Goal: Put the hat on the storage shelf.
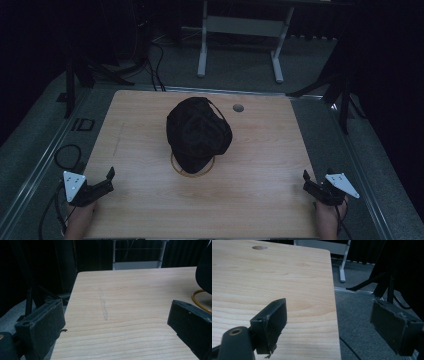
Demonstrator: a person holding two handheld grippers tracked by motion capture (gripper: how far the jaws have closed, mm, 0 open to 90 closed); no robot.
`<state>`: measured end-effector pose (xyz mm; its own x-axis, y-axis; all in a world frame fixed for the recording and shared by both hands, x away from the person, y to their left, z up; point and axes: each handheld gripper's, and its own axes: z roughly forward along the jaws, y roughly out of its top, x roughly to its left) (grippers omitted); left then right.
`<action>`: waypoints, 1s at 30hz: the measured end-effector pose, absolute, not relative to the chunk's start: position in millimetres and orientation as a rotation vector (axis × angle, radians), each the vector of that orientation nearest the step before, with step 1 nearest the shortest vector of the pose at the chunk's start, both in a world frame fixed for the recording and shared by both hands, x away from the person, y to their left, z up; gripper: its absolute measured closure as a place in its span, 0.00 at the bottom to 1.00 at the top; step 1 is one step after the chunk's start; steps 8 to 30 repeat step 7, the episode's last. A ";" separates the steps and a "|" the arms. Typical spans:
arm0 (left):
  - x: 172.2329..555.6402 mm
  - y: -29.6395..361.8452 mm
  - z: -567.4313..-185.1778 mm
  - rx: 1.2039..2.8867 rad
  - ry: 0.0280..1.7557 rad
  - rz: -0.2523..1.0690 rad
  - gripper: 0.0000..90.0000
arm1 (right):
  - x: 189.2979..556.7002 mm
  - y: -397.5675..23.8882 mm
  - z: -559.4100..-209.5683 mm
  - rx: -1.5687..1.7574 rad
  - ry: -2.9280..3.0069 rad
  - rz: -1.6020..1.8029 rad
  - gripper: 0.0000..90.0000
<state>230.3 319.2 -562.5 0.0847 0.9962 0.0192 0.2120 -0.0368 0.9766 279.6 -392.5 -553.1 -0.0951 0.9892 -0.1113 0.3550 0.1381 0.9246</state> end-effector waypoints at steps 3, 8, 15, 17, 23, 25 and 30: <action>230.3 319.1 -562.6 1.424 1.290 1.060 0.02 | 279.8 -393.9 -552.9 1.356 1.585 0.978 0.15; 230.4 319.3 -562.6 1.423 1.291 1.058 0.02 | 279.7 -395.6 -552.8 1.365 1.579 0.995 0.15; 230.4 319.3 -562.6 1.423 1.291 1.058 0.02 | 279.7 -395.6 -552.8 1.365 1.579 0.995 0.15; 230.4 319.3 -562.6 1.423 1.291 1.058 0.02 | 279.7 -395.6 -552.8 1.365 1.579 0.995 0.15; 230.4 319.3 -562.6 1.423 1.291 1.058 0.02 | 279.7 -395.6 -552.8 1.365 1.579 0.995 0.15; 230.4 319.3 -562.6 1.423 1.291 1.058 0.02 | 279.7 -395.6 -552.8 1.365 1.579 0.995 0.15; 230.4 319.3 -562.6 1.423 1.291 1.058 0.02 | 279.7 -395.6 -552.8 1.365 1.579 0.995 0.15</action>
